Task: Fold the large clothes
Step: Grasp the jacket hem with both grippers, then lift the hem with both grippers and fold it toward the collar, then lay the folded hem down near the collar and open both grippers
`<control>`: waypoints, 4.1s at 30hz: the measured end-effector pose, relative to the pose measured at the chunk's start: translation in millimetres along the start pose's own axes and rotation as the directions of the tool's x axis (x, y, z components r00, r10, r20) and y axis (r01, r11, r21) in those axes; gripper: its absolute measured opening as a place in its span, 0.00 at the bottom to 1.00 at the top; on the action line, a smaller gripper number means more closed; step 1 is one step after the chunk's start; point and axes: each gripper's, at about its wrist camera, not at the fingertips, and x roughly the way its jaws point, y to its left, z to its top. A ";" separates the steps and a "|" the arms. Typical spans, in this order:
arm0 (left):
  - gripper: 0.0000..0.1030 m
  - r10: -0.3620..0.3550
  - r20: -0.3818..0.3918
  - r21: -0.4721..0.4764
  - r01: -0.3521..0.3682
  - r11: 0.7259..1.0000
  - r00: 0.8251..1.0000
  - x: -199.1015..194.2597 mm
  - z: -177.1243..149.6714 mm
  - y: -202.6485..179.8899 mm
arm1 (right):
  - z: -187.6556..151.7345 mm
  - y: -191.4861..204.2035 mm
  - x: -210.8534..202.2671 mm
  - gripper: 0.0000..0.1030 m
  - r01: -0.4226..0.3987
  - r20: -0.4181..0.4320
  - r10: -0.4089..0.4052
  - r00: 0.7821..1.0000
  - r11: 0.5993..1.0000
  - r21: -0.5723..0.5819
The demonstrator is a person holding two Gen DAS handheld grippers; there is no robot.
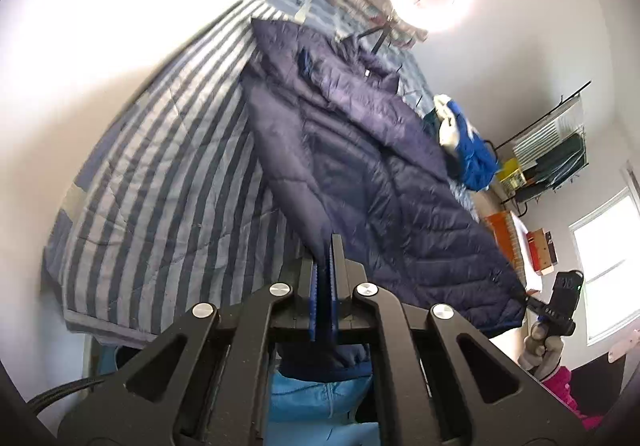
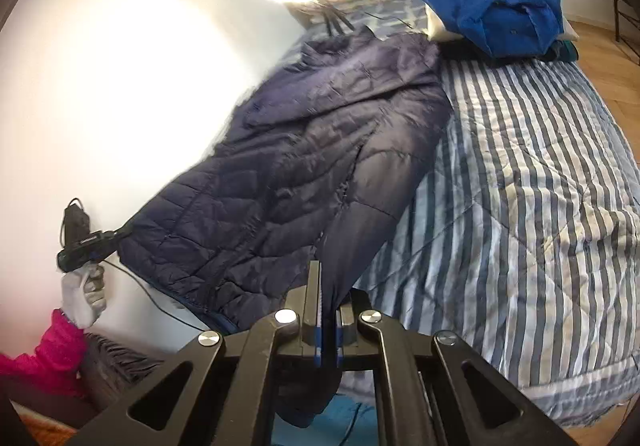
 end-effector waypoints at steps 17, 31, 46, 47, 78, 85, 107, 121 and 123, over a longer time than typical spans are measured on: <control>0.02 0.027 0.133 0.068 -0.036 0.997 0.991 68.0 160.0 -41.7 | 156.1 -27.0 24.7 0.01 0.035 0.110 -0.036 0.993 0.999 0.011; 0.02 0.156 0.087 0.035 -0.159 0.987 0.984 225.1 247.4 -9.6 | 269.3 -106.2 154.7 0.01 0.165 0.043 -0.170 0.984 0.981 0.098; 0.38 0.179 0.008 0.025 -0.180 0.983 0.984 278.9 259.2 26.1 | 280.0 -151.6 219.4 0.20 0.167 -0.021 -0.166 0.986 0.978 0.126; 0.45 0.168 0.016 0.024 -0.169 0.985 0.986 273.6 261.7 25.2 | 281.1 -153.0 215.4 0.30 0.145 -0.016 -0.145 0.989 0.980 0.133; 0.02 0.330 0.058 0.289 -0.332 0.898 0.942 280.3 249.6 5.4 | 282.5 -133.7 214.7 0.00 0.334 0.033 -0.333 0.942 0.936 -0.111; 0.01 0.308 0.155 0.308 -0.342 0.888 0.939 254.2 278.0 -17.1 | 300.6 -110.2 179.6 0.00 0.390 0.161 -0.367 0.916 0.908 -0.151; 0.02 0.445 0.153 0.275 -0.471 0.838 0.882 391.6 358.4 3.6 | 398.6 -145.4 249.6 0.00 0.573 0.233 -0.538 0.810 0.811 -0.119; 0.20 0.228 0.131 0.449 -0.263 0.854 0.965 312.7 271.2 -111.6 | 297.2 -123.4 184.9 0.61 0.398 0.188 -0.384 0.904 0.916 -0.047; 0.20 0.200 0.091 0.482 -0.219 0.848 0.976 319.4 245.5 -131.4 | 269.0 -124.7 173.9 0.67 0.417 0.159 -0.412 0.897 0.909 -0.002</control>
